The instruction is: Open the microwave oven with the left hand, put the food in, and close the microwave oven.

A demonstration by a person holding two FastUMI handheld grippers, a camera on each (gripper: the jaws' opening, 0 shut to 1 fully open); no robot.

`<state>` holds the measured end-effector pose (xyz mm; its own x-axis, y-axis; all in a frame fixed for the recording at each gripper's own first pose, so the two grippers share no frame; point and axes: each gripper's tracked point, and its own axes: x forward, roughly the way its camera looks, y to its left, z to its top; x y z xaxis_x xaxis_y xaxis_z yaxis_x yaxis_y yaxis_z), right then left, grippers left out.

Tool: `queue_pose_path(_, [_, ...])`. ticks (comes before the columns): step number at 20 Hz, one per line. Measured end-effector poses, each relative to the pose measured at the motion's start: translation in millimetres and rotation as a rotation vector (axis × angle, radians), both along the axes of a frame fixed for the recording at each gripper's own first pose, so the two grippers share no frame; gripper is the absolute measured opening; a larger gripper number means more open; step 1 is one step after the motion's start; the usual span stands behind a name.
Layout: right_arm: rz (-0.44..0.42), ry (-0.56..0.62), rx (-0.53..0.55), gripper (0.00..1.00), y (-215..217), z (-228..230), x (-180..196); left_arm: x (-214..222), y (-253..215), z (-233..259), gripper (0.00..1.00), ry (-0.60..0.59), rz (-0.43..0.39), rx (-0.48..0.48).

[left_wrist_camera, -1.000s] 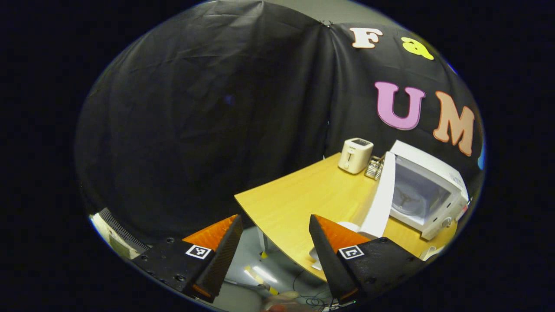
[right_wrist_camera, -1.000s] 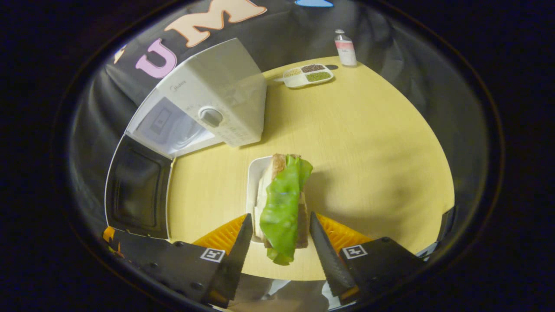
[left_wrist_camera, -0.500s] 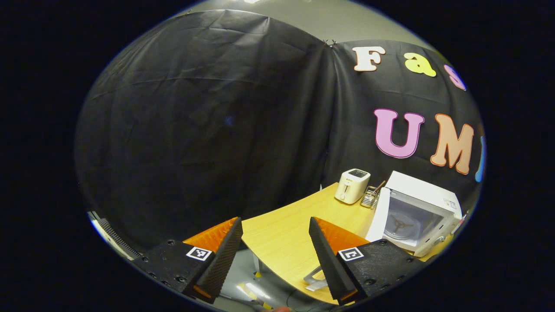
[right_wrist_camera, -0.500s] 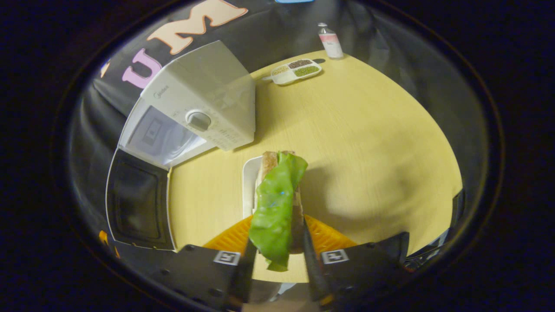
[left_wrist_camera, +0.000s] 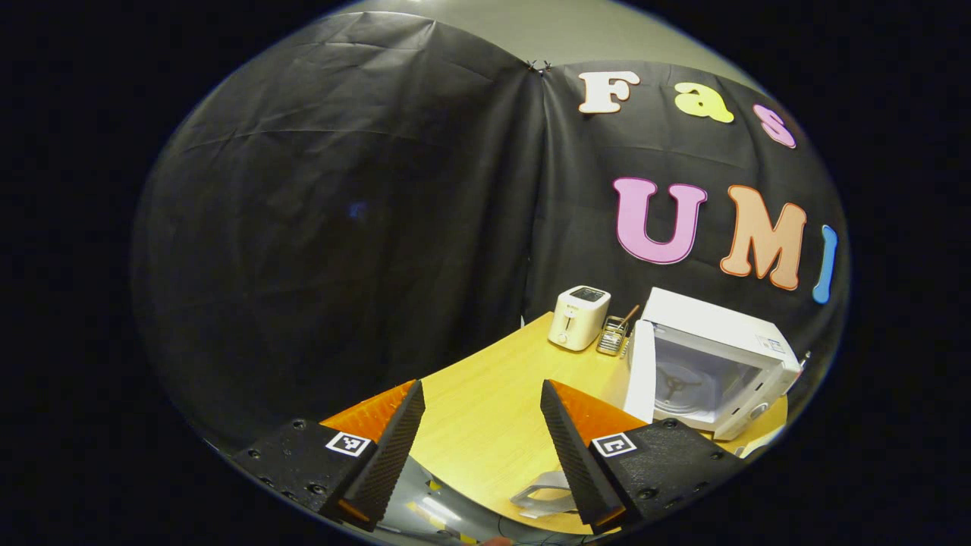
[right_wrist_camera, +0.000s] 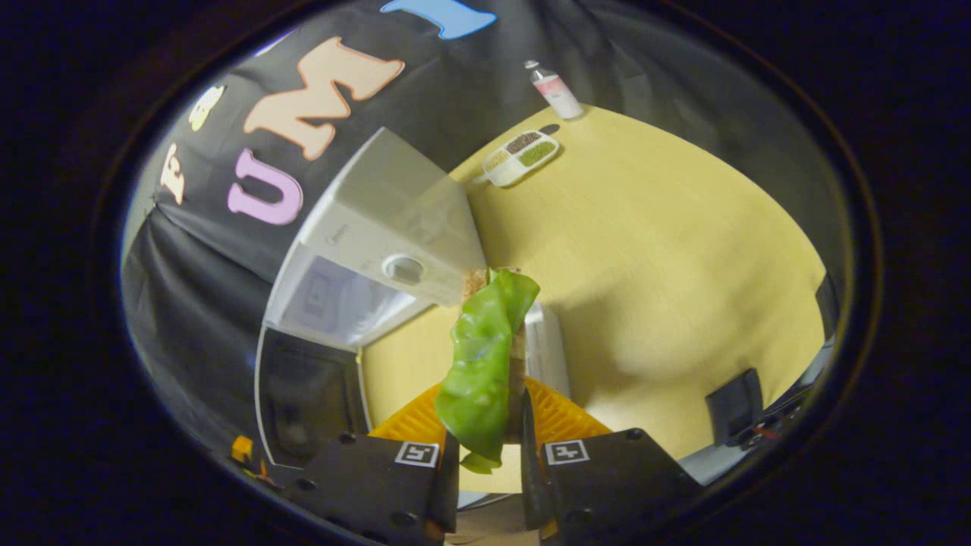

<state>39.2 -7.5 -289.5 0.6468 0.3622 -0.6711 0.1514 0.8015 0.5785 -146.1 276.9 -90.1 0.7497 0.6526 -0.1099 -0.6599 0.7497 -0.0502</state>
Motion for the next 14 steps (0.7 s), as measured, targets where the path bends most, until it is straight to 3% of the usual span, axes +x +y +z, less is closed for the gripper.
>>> queue_pose_path(4, [-0.023,-0.053,0.118,0.36,37.6,25.8,-11.0,11.9,7.4,-1.3,0.9,0.02,-0.049,0.009])
queue_pose_path(6, [0.005,-0.064,0.16,0.36,67.1,29.8,-19.3,34.5,20.4,-5.3,0.87,0.025,-0.072,0.009])
queue_pose_path(7, [0.021,-0.072,0.173,0.36,83.7,30.1,-21.3,36.1,20.3,-7.5,0.9,0.029,-0.085,0.003])
queue_pose_path(14, [0.119,-0.123,0.21,0.36,200.0,26.8,-7.3,55.0,38.4,-24.6,0.9,0.055,-0.169,-0.046])
